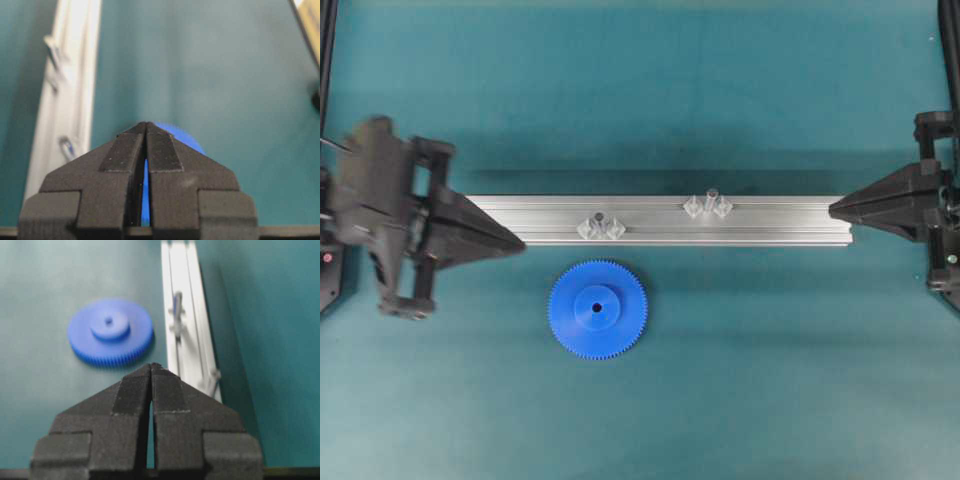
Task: Find the location of the shaft and insert the large gear.
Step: 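Move the left gripper over the large blue gear and descend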
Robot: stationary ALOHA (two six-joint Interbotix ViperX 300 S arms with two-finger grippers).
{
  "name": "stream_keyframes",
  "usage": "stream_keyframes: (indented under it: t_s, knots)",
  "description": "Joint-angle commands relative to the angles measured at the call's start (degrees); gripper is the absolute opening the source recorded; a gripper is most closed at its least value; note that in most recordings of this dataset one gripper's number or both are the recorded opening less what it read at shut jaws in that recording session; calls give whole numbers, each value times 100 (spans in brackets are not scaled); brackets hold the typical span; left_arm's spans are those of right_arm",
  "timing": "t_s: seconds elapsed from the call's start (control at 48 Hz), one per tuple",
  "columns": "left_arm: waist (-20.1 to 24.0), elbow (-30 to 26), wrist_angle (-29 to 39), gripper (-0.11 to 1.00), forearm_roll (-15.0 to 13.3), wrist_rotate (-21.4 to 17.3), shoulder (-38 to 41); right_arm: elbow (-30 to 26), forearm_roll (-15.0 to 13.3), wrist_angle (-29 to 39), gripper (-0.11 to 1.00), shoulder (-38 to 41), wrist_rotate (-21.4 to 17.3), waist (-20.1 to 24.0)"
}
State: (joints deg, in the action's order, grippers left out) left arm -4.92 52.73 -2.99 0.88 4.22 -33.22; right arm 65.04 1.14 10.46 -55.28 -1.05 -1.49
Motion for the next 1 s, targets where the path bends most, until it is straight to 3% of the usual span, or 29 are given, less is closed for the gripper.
stream_keyframes:
  t_s: [0.0, 0.146, 0.562, 0.645, 0.874, 0.978]
  knots:
    - [-79, -396, 334, -1, 18, 0, 193, -220, 0, 255, 1, 9, -53, -70]
    - [-97, -686, 870, -1, 18, -44, 404, -202, 9, 729, 1, -53, -53, -176]
    - [-149, -1055, 1160, 4, 18, 193, 1125, -176, 9, 1696, 1, -62, -264, -176]
    - [-149, -1195, 1327, 18, 18, 193, 1327, -158, 9, 1714, 1, -62, -290, -185]
    - [-325, -1406, 1354, 83, 18, 237, 1811, -105, 9, 1723, 1, -70, -299, -176]
    - [-316, -1468, 1380, 93, 18, 220, 2083, -79, 9, 1723, 1, -79, -299, -185]
